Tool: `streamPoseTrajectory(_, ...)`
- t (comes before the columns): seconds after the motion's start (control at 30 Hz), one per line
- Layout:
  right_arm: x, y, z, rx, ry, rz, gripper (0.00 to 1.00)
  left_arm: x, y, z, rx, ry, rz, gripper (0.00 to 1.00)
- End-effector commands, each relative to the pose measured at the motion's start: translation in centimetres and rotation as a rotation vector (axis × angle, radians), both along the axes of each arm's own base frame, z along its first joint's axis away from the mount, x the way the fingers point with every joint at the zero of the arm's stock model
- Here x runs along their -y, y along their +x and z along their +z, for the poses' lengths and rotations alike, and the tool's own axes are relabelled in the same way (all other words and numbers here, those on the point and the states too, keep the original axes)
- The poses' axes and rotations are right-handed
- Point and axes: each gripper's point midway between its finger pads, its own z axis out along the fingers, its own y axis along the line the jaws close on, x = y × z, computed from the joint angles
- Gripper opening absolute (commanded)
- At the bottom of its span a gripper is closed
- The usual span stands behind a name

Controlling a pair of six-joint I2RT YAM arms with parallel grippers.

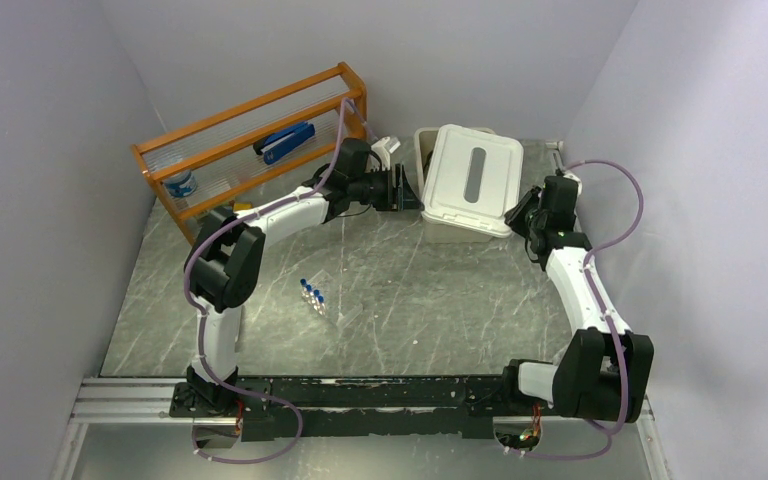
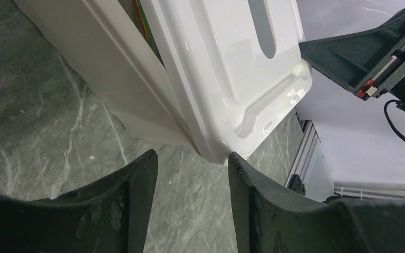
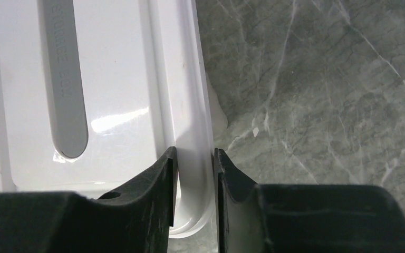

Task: Organize the chemistry lab equipment

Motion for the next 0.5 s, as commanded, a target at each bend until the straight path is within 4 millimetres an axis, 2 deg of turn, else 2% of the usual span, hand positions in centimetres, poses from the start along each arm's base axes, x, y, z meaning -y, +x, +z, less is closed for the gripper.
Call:
streamPoseTrajectory(0.0,0.3,-0.3,-1.2,-0.062,-0.022,-0.008,0.19,0.6,-0.1,0.0,0.017,0.01,-0.019,0.56)
streamPoseTrajectory(0.17,0.9,0.2,-0.2,-0.043,-0.097,0.001,0.09,0.6,-0.1,0.5,0.026,0.009,-0.021,0.57)
streamPoseTrajectory(0.33,1.2,0.6,1.2,0.006,-0.177,0.014,0.07,0.7,0.0,1.8,0.044,-0.017,-0.015,0.61)
streamPoseTrajectory(0.47,1.1,1.2,1.6,0.04,-0.209,0.043,0.07,0.7,0.2,2.0,0.037,-0.028,0.0,0.62)
